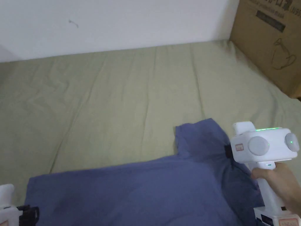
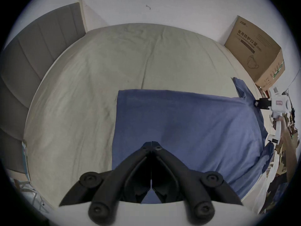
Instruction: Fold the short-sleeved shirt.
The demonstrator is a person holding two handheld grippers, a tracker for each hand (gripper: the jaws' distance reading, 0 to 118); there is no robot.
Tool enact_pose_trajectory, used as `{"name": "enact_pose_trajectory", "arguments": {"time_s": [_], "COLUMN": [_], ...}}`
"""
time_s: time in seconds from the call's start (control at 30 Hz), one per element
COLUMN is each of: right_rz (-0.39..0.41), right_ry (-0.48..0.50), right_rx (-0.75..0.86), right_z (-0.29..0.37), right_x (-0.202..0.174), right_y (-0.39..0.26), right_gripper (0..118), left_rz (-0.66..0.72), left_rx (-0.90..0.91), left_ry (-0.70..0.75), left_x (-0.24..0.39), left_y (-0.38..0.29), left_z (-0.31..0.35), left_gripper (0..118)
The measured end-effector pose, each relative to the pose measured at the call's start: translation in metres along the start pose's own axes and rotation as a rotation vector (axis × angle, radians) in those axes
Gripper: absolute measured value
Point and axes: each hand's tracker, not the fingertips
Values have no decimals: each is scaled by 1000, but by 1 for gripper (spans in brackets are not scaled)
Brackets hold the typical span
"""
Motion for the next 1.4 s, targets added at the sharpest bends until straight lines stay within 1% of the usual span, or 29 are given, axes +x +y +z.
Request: {"name": "enact_pose_trajectory", "arguments": {"time_s": [0.03, 0.07, 0.1, 0.13, 0.17, 0.2, 0.23, 0.3, 0.33, 0.37, 0.4, 0.5, 0.53, 0.57, 0.6, 0.63, 0.67, 0.7, 0.73, 0.77, 0.8, 0.83, 0.87, 0.97, 1.03, 1.23, 1.4], "right_rz": [-9, -7, 11, 45, 52, 50, 45, 24, 16, 13, 9, 3, 8, 12, 15, 16, 16, 16, 20, 26, 34, 37, 34, 42, 50, 47, 29], "right_ry": [63, 47, 31, 9, 7, 13, 17, 30, 38, 36, 36, 45, 42, 40, 39, 40, 40, 45, 50, 49, 50, 57, 67, 76, 75, 75, 82], "right_rx": [-3, -1, -1, 0, 0, -4, -4, -5, -6, -7, -9, -17, -17, -18, -20, -21, -23, -27, -27, -25, -21, -14, -10, 12, 26, 73, 84], "right_z": [1, -1, -1, 0, 1, 4, 7, 9, 9, 9, 9, 6, 5, 5, 5, 4, 4, 5, 2, 3, 6, 12, 18, 38, 56, 112, 158], "right_x": [-1, -3, -6, -7, -6, -8, -7, -3, -2, -2, -1, -1, -1, -2, -4, -4, -5, -6, -6, -7, -8, -9, -9, -11, -11, -1, 11], "right_y": [0, 1, 1, 2, 3, 3, 3, 5, 5, 5, 5, 4, 4, 4, 3, 3, 3, 3, 3, 4, 4, 4, 3, 1, 0, -21, -74], "right_gripper": [1, 1, 1, 1, 1, 1, 1, 1, 1, 1, 1, 1, 1, 1, 1, 1, 1, 1, 1, 1, 1, 1, 1, 1, 1, 1, 1], "left_rz": [13, 28, 37, 44, 50, 64, 88, 108, 128, 142, 159, 209, 211, 218, 225, 220, 197, 161, 152, 126, 129, 157, 189, 100, 59, 31, 0], "left_rx": [7, 13, 19, 18, 9, 17, 36, 27, 16, 15, 31, -2, -7, -22, -46, -68, -79, -52, -46, -30, -27, -19, -12, 9, 26, 103, 131], "left_ry": [0, -6, -13, -14, -15, -10, -4, -3, -15, -17, -24, -4, 11, 32, 47, 56, 116, 107, 86, 123, 120, 62, 27, 74, 61, 36, 25], "left_x": [-2, -4, -6, -10, -12, -14, -17, -24, -27, -29, -32, -35, -36, -36, -36, -36, -34, -33, -32, -31, -31, -33, -34, -23, -17, -21, -31], "left_y": [2, 4, 8, 12, 18, 24, 31, 47, 55, 61, 67, 83, 84, 86, 86, 85, 83, 81, 81, 82, 84, 85, 85, 84, 82, 60, 8], "left_z": [0, 0, -1, -4, -7, -11, -16, -31, -41, -49, -57, -85, -95, -103, -111, -116, -117, -114, -108, -103, -98, -94, -90, -71, -54, 19, 75], "left_gripper": [0, 0, 0, 0, 1, 13, 37, 106, 118, 118, 116, 115, 113, 107, 92, 85, 80, 61, 39, 31, 23, 15, 2, 2, 2, 2, 2]}}
